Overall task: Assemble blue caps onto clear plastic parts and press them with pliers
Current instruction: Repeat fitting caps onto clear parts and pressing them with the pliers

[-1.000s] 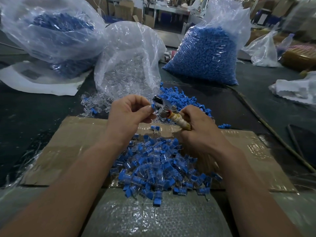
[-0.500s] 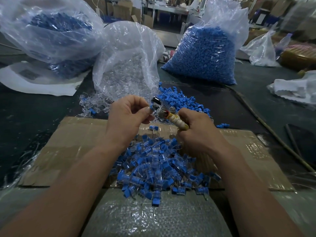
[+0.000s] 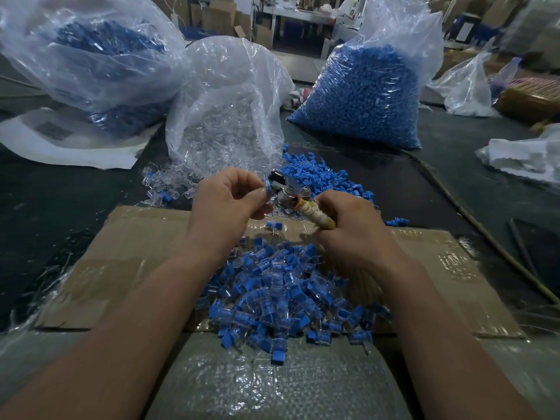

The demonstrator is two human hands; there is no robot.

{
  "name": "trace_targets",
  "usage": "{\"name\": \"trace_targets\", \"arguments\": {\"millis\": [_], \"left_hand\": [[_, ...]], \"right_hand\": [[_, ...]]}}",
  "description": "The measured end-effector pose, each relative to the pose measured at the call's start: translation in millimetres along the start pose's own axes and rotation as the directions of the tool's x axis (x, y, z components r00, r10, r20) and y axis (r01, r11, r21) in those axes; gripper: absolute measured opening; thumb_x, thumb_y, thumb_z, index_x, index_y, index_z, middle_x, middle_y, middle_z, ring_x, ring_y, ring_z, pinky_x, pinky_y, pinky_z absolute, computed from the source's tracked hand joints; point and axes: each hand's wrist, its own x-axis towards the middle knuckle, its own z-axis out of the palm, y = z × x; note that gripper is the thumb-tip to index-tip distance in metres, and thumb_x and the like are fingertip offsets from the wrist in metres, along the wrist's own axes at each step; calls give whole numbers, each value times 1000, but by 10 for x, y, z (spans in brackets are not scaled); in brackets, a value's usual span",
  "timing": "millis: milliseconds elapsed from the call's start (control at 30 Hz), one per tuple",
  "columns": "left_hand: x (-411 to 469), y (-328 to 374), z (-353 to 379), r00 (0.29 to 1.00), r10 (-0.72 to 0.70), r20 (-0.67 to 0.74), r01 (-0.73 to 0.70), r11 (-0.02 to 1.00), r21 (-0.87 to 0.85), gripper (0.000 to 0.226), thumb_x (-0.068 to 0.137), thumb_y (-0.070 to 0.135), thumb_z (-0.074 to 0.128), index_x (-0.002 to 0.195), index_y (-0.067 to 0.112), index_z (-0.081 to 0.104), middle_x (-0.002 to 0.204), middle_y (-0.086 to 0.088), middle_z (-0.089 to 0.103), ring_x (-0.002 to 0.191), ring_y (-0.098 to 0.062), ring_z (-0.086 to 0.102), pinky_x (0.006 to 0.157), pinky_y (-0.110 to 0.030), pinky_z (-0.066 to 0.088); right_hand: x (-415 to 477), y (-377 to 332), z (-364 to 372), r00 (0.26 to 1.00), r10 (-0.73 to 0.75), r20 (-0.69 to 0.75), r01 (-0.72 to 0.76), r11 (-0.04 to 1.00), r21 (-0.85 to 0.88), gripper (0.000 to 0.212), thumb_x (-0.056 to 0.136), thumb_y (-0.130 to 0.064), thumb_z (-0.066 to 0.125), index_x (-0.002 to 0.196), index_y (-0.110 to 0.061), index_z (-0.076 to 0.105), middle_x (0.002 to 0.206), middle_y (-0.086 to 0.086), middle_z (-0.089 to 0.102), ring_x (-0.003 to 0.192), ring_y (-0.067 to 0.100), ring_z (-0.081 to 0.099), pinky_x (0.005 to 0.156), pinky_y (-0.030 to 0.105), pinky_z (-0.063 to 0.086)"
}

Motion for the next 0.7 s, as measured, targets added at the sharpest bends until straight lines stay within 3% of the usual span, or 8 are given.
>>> {"name": "trace_targets", "arguments": {"millis": [200,333,467,700], "left_hand": [[58,13,-145,995,-96,-25,93,992,-85,19,80,-2,62,72,15,63,60,4,67,53,-6,63,47,-15,48],[43,52,-201,952,-219,216,236,970,-59,6,63,14,71,63,20,72,62,2,68,43,-4,52,41,-14,40],[25,94,-207,850,-282,444,325,946,-20,20,45,23,76,64,17,73,61,-4,68,33,-2,39,32,-12,30],[9,89,-218,692,-279,666,232,959,161,19,56,31,74,69,16,73,67,-4,70,42,-3,44,37,-13,31]], "right_hand": [[19,134,-105,999,48,16,-48,998,-33,35,70,-15,72,102,-23,61,83,-12,55,76,6,50,62,23,38],[32,211,-145,987,145,72,-140,988,-68,47,65,-14,74,109,-25,62,83,-14,53,79,7,50,66,27,41],[51,254,-174,967,203,153,-196,979,-60,57,59,-29,83,111,-26,61,84,-19,50,80,5,49,68,28,40],[58,269,-172,942,261,211,-255,965,-55,65,59,-34,84,118,-27,57,92,-16,51,89,8,47,67,26,36]]}}
